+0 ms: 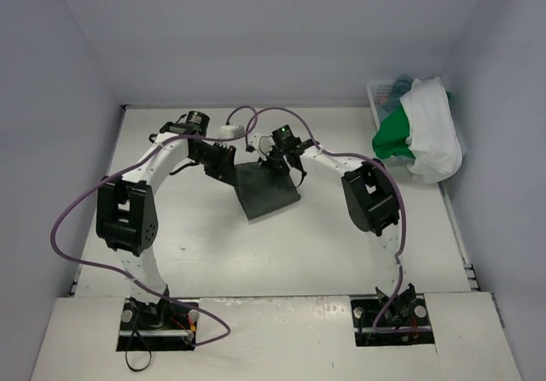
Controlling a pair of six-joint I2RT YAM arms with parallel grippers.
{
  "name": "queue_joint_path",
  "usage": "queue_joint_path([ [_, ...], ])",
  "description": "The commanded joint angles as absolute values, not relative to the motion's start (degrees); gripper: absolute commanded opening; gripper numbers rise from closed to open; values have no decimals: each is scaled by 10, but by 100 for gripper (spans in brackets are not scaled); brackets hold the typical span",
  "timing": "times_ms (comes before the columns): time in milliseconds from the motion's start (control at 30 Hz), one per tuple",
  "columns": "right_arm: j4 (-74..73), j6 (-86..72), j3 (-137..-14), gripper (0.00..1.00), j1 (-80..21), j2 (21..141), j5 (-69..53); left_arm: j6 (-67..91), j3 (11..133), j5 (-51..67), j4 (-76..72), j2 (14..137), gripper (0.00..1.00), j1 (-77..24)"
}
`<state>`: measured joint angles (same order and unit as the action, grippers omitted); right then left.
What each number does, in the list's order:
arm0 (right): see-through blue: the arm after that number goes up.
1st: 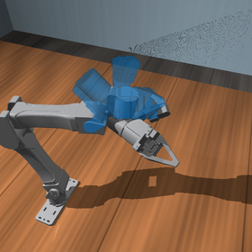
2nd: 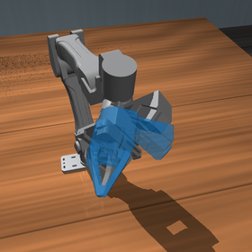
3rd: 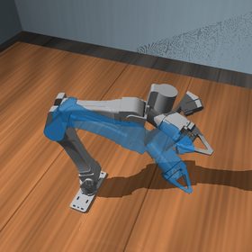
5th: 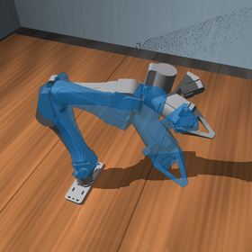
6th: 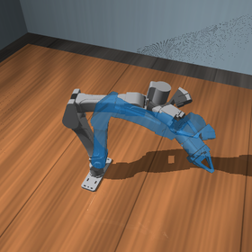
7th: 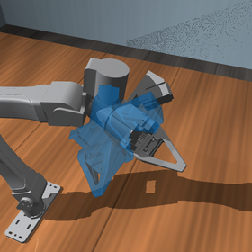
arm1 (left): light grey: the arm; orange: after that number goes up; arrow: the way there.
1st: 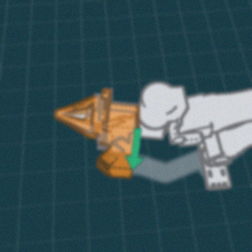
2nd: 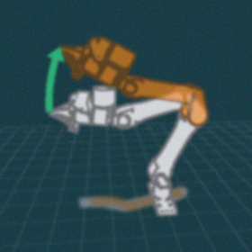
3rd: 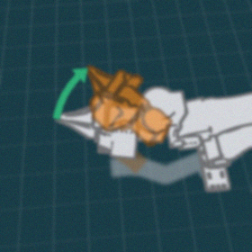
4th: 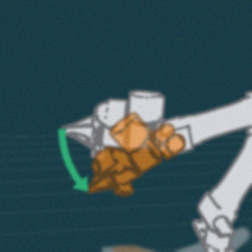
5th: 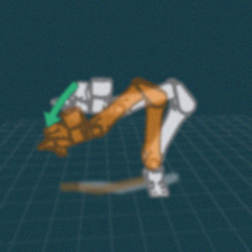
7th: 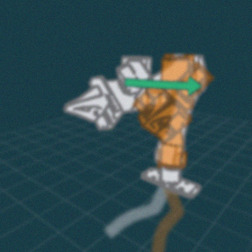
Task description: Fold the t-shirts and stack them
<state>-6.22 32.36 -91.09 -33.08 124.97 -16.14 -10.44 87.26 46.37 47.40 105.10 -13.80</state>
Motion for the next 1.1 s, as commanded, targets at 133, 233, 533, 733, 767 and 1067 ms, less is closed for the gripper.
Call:
queue_joint_path([
  [133, -34, 314, -943, 0, -316, 1288, -17, -110, 881, 497, 451, 1017, 0, -137],
  [233, -26, 309, -946, 8, -313, 1289, 18, -109, 881, 499, 451, 1021, 0, -141],
  [533, -25, 276, -950, 32, -302, 1226, 30, -107, 896, 491, 446, 1033, 0, -165],
  [733, -47, 254, -948, 32, -284, 1174, 47, -82, 922, 471, 420, 1059, 0, -190],
  [767, -48, 251, -945, 31, -280, 1158, 39, -79, 930, 473, 423, 1076, 0, -189],
  [1067, -85, 237, -914, 0, -269, 1097, -147, -14, 922, 469, 384, 1107, 0, -150],
])
